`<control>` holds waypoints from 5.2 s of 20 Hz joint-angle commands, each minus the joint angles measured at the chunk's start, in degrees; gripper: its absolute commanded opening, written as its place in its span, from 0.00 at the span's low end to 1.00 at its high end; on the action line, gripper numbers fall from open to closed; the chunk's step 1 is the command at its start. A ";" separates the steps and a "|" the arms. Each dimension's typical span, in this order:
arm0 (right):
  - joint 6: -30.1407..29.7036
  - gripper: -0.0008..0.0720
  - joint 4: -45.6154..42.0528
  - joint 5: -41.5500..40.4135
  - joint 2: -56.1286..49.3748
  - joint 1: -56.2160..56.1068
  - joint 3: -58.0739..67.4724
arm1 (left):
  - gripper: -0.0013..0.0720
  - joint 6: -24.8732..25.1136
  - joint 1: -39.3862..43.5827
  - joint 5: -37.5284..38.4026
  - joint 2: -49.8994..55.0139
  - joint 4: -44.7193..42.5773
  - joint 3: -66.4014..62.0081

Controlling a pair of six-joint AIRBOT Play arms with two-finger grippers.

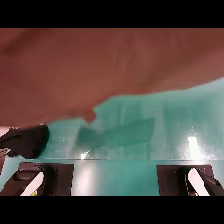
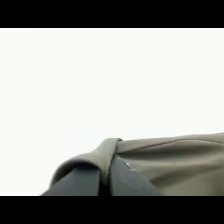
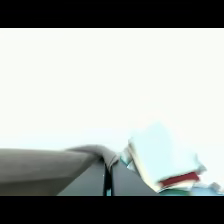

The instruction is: Fold the shirts.

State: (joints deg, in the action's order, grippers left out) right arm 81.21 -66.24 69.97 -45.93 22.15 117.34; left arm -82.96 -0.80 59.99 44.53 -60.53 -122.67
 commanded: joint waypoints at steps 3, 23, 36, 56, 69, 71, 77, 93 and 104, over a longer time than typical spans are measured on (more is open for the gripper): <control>1.88 0.03 3.52 4.83 -1.64 3.67 -5.90 | 0.05 -0.83 -0.02 1.09 3.15 -1.68 9.20; 2.73 0.03 -2.47 5.70 -58.93 -16.02 -7.39 | 0.05 2.89 -0.09 -6.75 56.63 3.76 22.45; 1.90 0.29 -3.56 0.33 -45.79 -17.90 -36.76 | 0.37 1.62 -0.31 15.15 56.57 -3.87 32.02; 1.64 0.63 -1.16 7.06 -26.23 -13.81 -36.74 | 0.70 -5.11 0.26 5.31 4.33 4.35 100.74; 1.60 0.63 -1.53 12.85 -18.25 -3.13 -55.10 | 0.06 -8.52 9.22 -6.36 4.39 8.11 101.22; 1.57 0.64 -1.51 13.79 -14.82 2.56 -65.94 | 0.05 -7.48 9.22 -5.49 4.39 10.23 101.22; 0.09 0.63 -0.22 9.97 -11.26 10.47 -88.08 | 0.05 -6.58 9.22 -5.33 4.39 11.69 101.22; -0.20 0.04 -6.67 10.08 -6.75 -4.98 -81.61 | 0.05 -7.21 10.49 6.38 1.84 2.84 92.21; 1.33 0.03 -11.32 17.92 1.77 -4.87 -68.65 | 0.05 -19.37 18.36 8.09 -11.45 -1.79 87.45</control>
State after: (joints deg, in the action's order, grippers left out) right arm 81.97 -77.10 88.18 -41.60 19.05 43.97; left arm -102.67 17.06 72.51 31.20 -58.43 -32.47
